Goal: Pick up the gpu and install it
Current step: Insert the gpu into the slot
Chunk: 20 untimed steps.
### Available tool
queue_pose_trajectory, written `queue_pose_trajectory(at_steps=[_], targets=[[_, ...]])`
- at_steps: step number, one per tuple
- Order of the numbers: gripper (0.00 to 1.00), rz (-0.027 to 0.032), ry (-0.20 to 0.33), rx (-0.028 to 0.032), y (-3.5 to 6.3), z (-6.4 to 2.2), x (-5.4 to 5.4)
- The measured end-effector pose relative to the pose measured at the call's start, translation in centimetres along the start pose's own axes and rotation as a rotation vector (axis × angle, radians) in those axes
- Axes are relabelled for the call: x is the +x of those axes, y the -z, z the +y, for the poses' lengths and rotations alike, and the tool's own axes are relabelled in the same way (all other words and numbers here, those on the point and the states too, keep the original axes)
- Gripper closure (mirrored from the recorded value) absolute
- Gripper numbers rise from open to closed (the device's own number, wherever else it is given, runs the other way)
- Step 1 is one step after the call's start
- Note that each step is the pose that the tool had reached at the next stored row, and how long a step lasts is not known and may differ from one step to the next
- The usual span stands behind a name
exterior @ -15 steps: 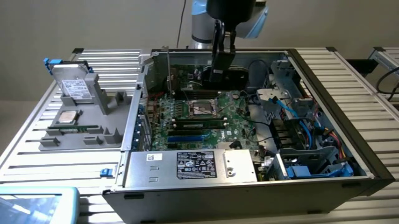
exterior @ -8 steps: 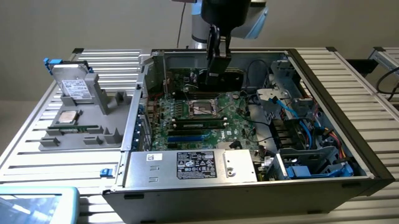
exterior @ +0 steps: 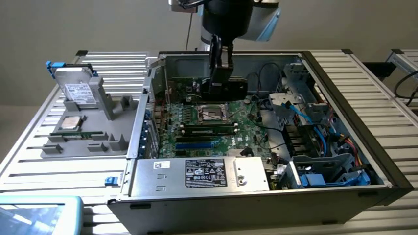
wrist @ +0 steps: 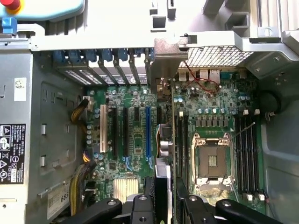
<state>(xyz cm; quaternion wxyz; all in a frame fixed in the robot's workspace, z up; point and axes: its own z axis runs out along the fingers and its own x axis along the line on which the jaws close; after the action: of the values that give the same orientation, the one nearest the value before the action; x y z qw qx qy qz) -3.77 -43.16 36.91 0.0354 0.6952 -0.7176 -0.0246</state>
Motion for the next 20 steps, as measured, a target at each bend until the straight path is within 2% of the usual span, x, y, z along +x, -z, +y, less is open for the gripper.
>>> queue_pose_trajectory(at_steps=[7,10,16,20], targets=[[0.72,0.0001,0.001,0.0,-1.26,-0.12,0.5],[0.72,0.0,0.001,0.0,-1.37,-0.11,0.6],[0.72,-0.0002,0.001,0.0002,-2.2,0.81,0.8],[0.72,-0.0003,0.002,0.0002,-3.36,0.92,1.6]])
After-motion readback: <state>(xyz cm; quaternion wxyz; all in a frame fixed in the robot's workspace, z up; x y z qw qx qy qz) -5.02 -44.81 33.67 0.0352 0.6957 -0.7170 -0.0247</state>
